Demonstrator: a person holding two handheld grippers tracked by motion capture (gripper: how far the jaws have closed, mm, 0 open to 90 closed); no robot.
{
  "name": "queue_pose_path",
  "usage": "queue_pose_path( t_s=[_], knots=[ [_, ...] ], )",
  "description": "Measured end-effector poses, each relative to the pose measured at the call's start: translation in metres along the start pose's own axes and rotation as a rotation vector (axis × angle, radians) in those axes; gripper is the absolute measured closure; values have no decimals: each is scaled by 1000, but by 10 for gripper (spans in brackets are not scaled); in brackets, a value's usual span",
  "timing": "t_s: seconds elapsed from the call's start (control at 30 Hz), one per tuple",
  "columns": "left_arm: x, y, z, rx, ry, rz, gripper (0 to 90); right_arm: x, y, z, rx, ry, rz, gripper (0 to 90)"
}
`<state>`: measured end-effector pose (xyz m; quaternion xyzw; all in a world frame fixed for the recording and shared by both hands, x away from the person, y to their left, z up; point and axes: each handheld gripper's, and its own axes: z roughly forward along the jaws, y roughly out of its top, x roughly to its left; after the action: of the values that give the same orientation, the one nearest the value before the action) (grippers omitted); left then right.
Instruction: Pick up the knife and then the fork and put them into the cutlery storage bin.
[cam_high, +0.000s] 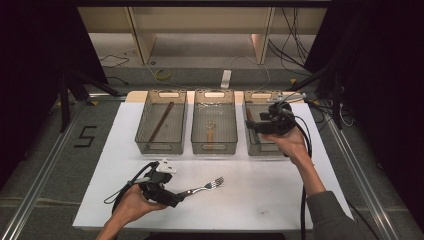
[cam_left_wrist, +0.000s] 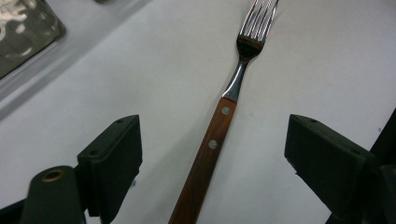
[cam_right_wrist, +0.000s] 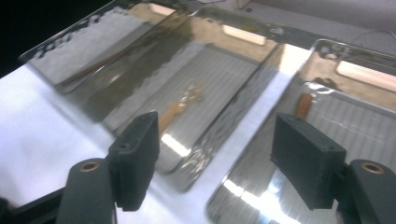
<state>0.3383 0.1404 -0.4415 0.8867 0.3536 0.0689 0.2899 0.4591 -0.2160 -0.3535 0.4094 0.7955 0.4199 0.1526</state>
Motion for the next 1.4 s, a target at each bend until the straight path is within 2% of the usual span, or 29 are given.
queue_pose_path(
  t_s=[0.13,0.23,0.33,0.53,0.7,0.83,1.1,1.4],
  knots=[
    [1,1,4,48,-7,6,204,14,-12,-10,-13,27,-33,315],
    [-1,4,10,107,-6,13,212,24,-25,-15,-21,59,-45,312],
    [-2,6,18,164,-5,15,228,33,-38,-18,-19,70,-57,305],
    [0,7,22,220,4,12,291,41,-60,-21,-24,90,-60,303],
    [-1,10,24,258,-2,13,364,44,-71,-22,-16,102,-64,303],
    [-1,11,26,280,4,35,409,46,-77,-25,-22,115,-63,299],
    [1,11,29,308,-2,44,480,49,-93,-33,-45,122,-52,277],
    [0,13,31,332,-2,73,544,50,-105,-37,-37,131,-48,276]
  ],
)
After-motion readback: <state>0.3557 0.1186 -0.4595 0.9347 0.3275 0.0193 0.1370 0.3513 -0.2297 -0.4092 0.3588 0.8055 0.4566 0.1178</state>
